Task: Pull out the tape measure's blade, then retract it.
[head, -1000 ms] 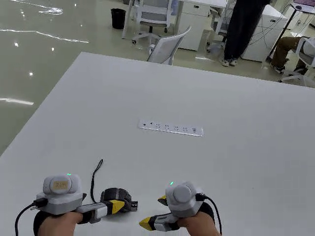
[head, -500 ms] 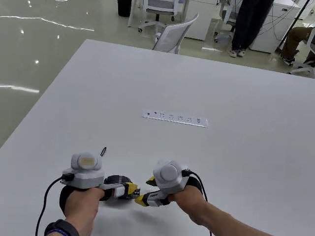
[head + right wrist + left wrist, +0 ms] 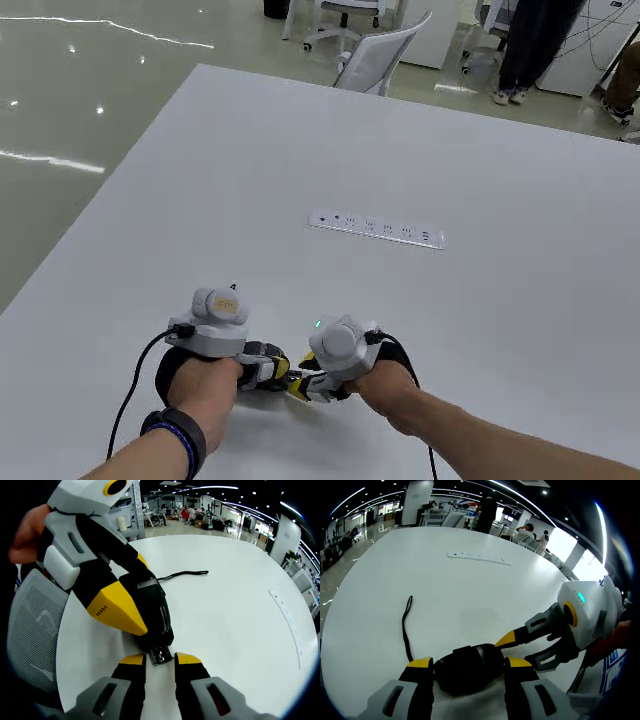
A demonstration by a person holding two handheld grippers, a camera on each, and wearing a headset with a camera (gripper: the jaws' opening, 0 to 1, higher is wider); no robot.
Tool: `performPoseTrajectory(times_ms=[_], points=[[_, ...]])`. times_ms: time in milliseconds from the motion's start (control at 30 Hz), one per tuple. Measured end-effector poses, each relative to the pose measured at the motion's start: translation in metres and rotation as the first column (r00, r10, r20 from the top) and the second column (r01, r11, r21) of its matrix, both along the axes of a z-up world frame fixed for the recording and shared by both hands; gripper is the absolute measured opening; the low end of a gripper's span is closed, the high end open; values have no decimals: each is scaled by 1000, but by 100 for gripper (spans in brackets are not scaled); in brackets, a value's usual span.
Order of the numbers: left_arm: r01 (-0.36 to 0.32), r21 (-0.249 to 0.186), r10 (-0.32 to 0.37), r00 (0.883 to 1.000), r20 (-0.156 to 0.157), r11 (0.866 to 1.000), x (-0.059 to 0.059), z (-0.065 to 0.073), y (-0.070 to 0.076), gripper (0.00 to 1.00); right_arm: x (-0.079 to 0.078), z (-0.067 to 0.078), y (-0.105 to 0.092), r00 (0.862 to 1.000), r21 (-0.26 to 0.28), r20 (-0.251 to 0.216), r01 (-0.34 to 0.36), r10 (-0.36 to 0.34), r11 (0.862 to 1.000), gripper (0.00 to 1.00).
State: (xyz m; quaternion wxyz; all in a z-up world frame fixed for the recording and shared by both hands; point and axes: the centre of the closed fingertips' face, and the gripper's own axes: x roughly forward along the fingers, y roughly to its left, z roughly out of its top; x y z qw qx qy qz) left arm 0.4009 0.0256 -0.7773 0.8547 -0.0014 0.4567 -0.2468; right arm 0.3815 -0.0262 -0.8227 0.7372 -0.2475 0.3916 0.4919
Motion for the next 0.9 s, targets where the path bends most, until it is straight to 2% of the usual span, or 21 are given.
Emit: performPoseTrajectory(times_ms=[133, 267, 333, 367, 400, 500, 567, 667, 700, 767, 900], points=[[6, 2, -6, 1000, 6, 1000, 0, 0, 2, 54, 3, -4, -1, 1000, -23, 14, -1, 1, 1000, 16], [-28, -6, 28, 1000, 6, 1000, 1, 0, 3, 54, 4, -4, 0, 1000, -4, 3, 14, -14, 1000, 16], [-65, -3, 65, 998, -10, 998, 0, -3, 3, 55, 5, -5, 1, 1000, 1, 0, 20, -20, 1000, 16], [-104, 2, 104, 994, -38, 995, -2, -8, 3, 56, 4, -5, 1, 1000, 2, 2, 24, -24, 1000, 16], [-113, 6, 114, 993, -42, 994, -2, -11, 2, 57, 4, -5, 1, 1000, 1, 4, 27, -27, 1000, 16], [-125, 19, 126, 992, -31, 992, -4, -16, 0, 59, 0, -5, 0, 999, -2, -5, 40, -40, 999, 15], [-160, -4, 160, 987, -21, 987, -2, -14, -1, 60, -5, -5, 0, 999, 0, -11, 40, -40, 999, 15], [-187, -4, 187, 982, -17, 982, 0, -14, 0, 61, -11, -5, 1, 998, 11, -11, 66, -66, 998, 15], [-150, 27, 151, 988, -12, 988, -1, -16, -1, 62, -12, -5, 1, 997, 15, -9, 78, -77, 997, 15], [-111, 77, 112, 994, -3, 991, -4, -17, -2, 62, -11, -6, 2, 996, 15, -2, 92, -92, 996, 15], [-137, 74, 136, 991, 16, 988, -4, -16, -2, 63, -11, -5, 3, 997, 3, 21, 68, -68, 998, 16]])
